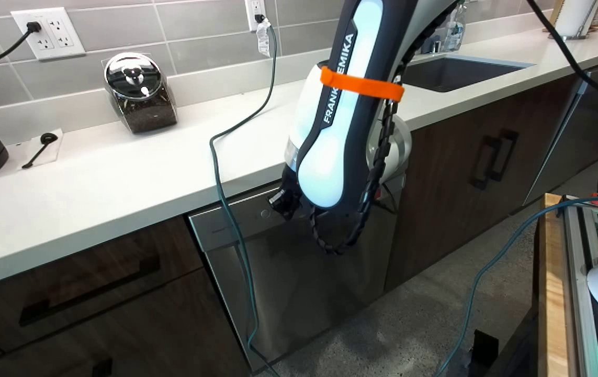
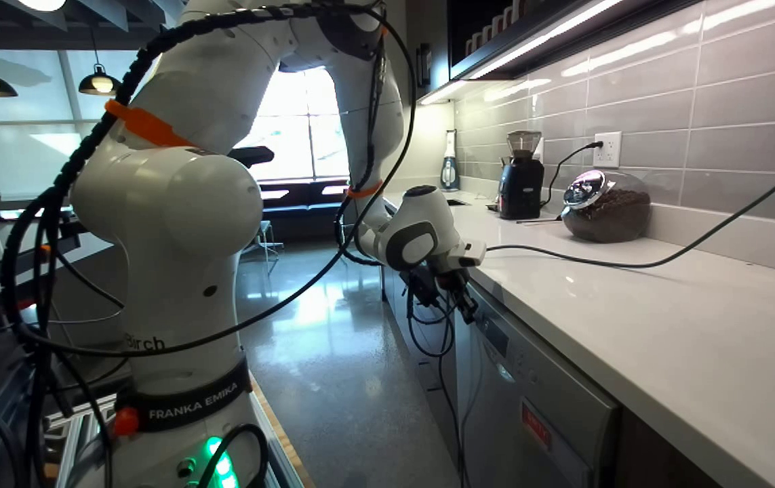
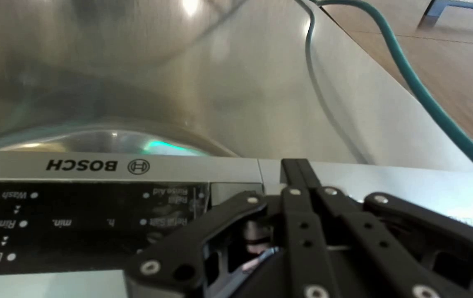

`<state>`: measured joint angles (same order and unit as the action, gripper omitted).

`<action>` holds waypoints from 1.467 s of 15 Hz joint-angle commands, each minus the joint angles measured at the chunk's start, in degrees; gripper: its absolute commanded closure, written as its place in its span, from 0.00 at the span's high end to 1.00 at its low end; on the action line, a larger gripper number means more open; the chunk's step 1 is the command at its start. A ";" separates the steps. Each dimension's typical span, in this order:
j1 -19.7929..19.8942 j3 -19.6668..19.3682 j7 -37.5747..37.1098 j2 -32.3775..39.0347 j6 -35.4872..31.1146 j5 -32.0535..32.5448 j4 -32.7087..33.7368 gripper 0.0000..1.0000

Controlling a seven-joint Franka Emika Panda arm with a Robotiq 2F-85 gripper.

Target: Press the power button on the oven

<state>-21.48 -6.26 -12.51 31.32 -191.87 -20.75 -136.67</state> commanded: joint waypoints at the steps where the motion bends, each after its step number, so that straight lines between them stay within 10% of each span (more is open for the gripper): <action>1: -2.74 -2.75 -1.24 2.31 -3.73 -1.04 0.74 0.00; 22: -8.25 -5.46 -0.16 4.29 -9.64 -8.53 0.51 0.00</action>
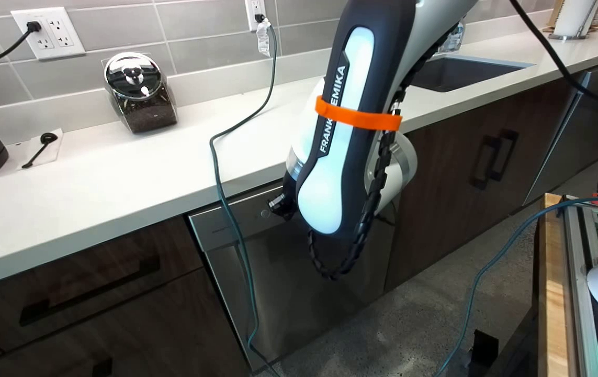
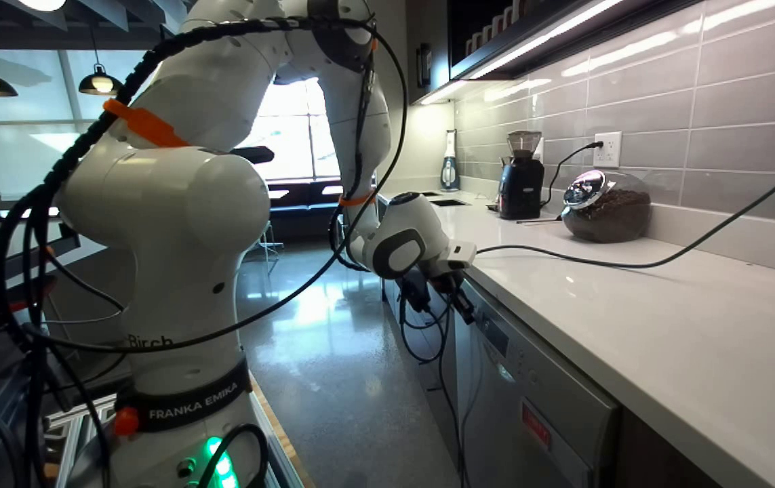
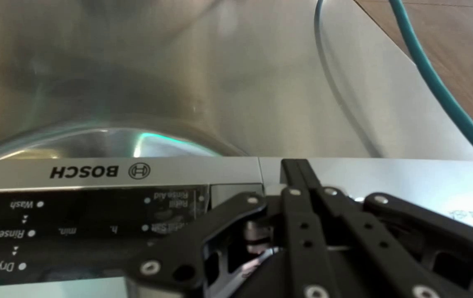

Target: Press the power button on the oven

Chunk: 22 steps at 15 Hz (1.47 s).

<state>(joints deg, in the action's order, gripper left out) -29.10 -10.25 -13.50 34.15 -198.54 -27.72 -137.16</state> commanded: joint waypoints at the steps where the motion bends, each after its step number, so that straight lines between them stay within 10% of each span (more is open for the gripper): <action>1: -0.62 -1.45 0.87 1.45 -3.01 -1.60 0.99 0.00; 22: 0.47 -0.80 1.93 0.39 -3.48 -0.35 0.18 0.00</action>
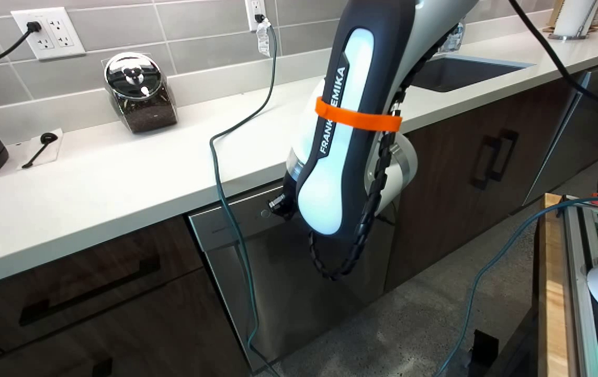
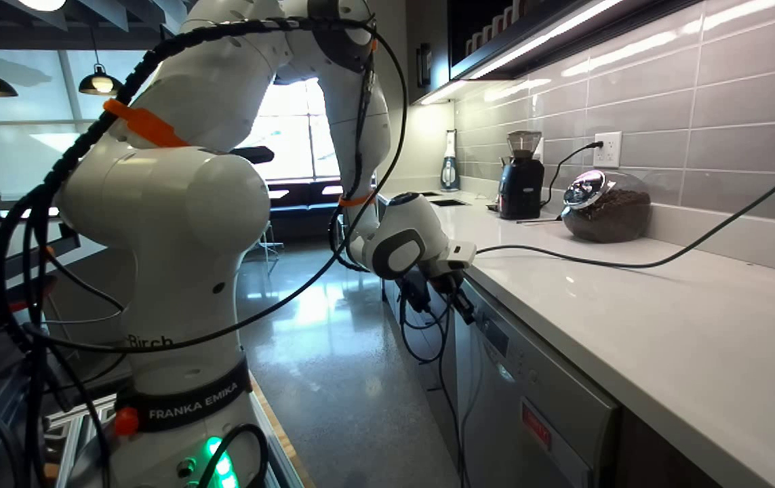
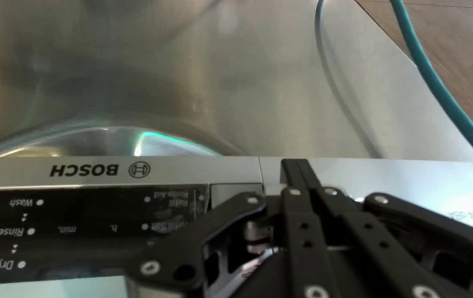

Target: Press the power button on the oven

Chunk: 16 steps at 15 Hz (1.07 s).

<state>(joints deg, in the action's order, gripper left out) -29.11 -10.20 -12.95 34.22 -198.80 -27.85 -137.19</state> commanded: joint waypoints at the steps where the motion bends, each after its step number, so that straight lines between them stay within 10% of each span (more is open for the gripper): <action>1: 0.28 -1.10 1.60 0.20 -3.05 -0.29 0.09 0.00; 14: 1.92 -0.19 2.99 -4.86 0.04 0.71 -3.24 0.00; 16: 2.88 0.43 3.25 -6.17 1.07 1.33 -3.89 0.26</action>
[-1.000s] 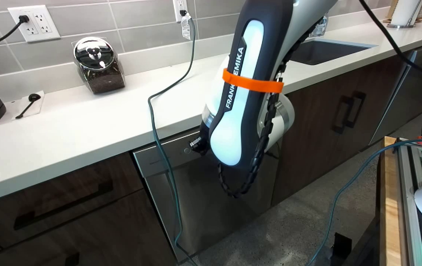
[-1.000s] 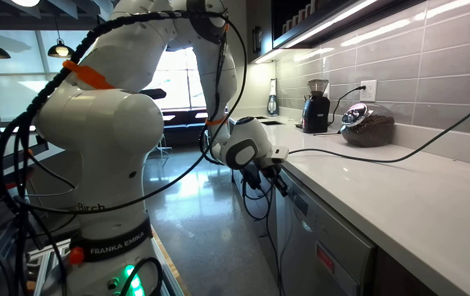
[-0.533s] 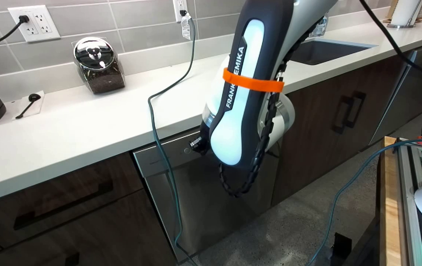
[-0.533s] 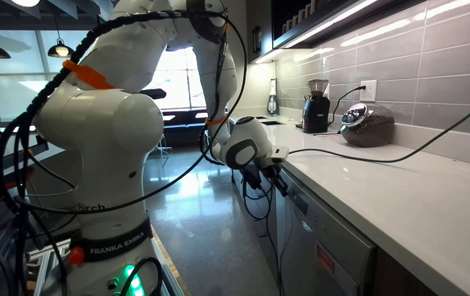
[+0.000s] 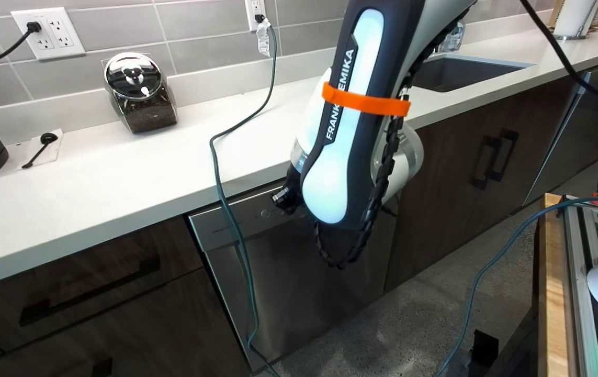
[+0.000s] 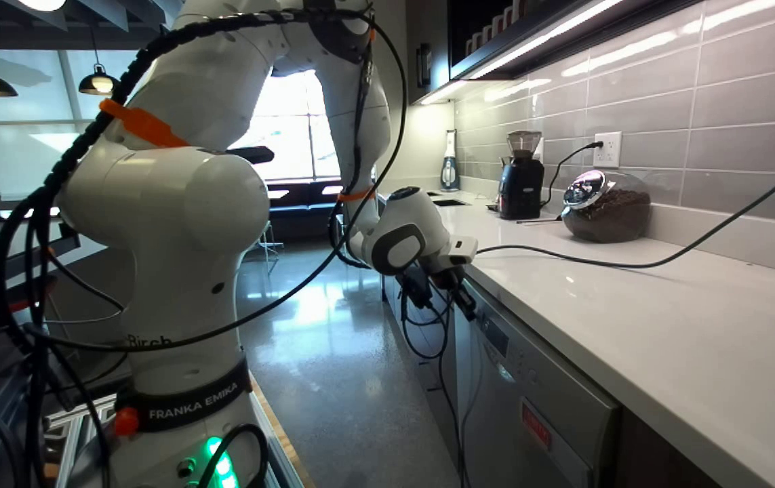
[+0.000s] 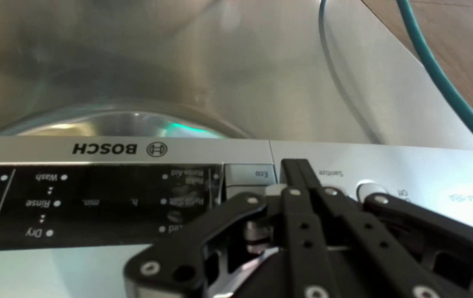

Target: Press the power button on the oven

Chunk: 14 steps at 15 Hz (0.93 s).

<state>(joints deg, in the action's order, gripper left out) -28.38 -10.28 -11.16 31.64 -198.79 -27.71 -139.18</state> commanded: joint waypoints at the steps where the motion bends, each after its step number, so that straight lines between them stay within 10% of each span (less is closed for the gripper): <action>1: 2.86 0.99 1.65 -4.68 1.59 1.76 -2.42 0.33; 10: 14.46 9.65 1.82 -14.60 17.97 12.25 -4.18 0.99; 14: 21.89 16.77 3.57 -17.91 27.37 12.32 -3.77 1.00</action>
<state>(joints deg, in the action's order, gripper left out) -11.73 1.70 -9.09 17.24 -177.41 -16.17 -141.53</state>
